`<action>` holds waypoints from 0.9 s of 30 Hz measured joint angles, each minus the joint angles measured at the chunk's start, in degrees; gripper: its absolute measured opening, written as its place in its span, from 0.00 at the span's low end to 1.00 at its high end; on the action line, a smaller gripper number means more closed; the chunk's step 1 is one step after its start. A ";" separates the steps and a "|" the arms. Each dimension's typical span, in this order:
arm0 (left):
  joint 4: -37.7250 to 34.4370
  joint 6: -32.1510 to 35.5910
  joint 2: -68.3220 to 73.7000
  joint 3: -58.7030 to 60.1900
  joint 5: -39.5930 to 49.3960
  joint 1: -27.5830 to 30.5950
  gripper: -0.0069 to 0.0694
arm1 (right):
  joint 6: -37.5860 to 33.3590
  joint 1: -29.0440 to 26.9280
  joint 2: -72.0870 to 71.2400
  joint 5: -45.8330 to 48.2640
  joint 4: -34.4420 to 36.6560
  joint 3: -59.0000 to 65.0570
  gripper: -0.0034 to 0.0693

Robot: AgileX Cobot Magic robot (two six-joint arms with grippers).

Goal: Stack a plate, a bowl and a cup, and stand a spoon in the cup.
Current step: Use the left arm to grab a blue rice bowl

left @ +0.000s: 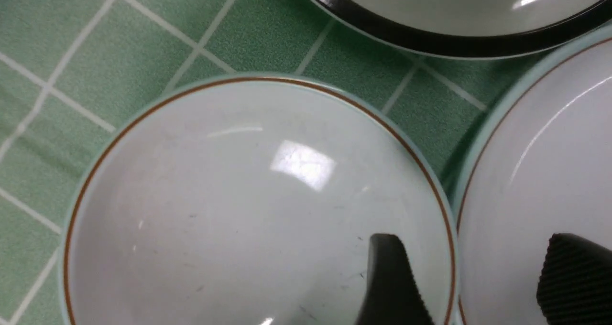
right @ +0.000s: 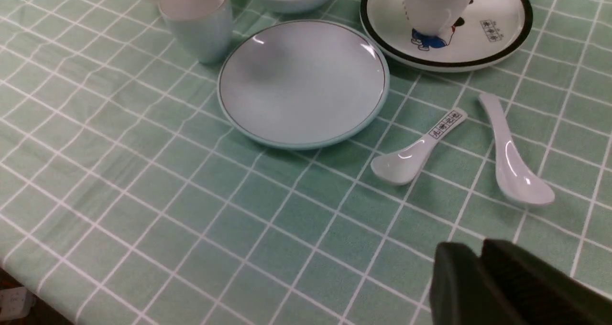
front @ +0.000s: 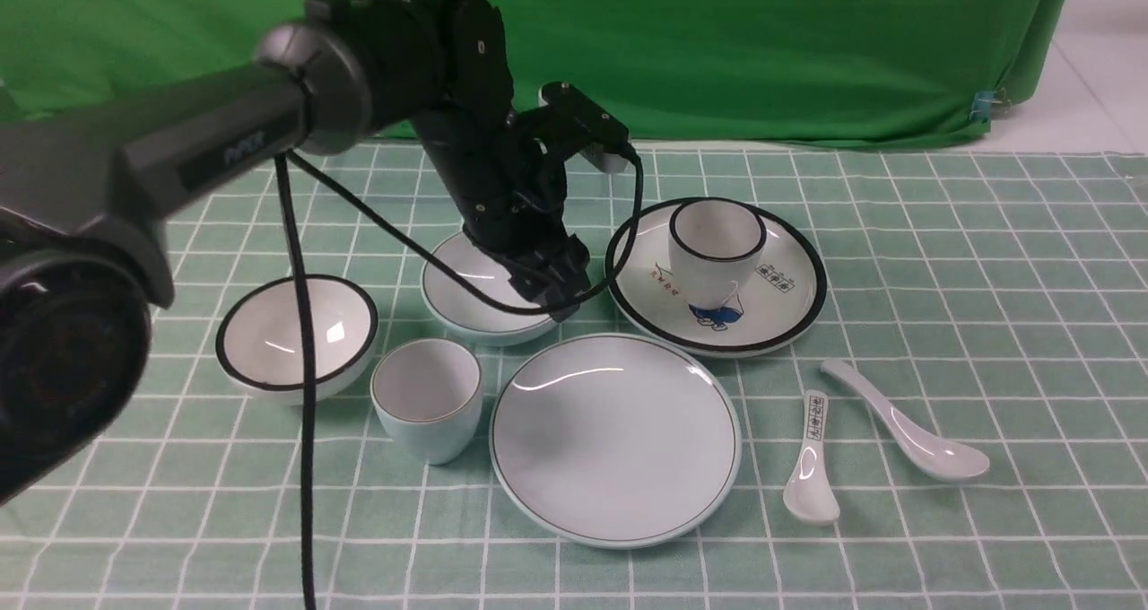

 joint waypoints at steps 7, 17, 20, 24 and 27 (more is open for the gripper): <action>2.66 0.17 2.63 0.00 -2.45 0.00 0.58 | -0.36 0.26 0.00 0.17 -0.06 0.00 0.20; 3.56 0.22 4.55 0.00 -4.17 -0.06 0.40 | 1.08 0.26 0.00 2.28 -0.06 0.00 0.22; 3.34 0.10 4.85 0.00 -3.82 -0.06 0.33 | 1.13 0.26 0.00 3.26 -0.01 0.00 0.22; 3.21 -0.21 3.99 -0.63 -3.13 -0.10 0.20 | 1.13 0.26 0.00 3.91 -0.01 0.00 0.22; 3.68 -0.93 2.45 -0.67 -2.87 -0.18 0.14 | 1.20 0.26 0.00 4.20 -0.01 0.00 0.22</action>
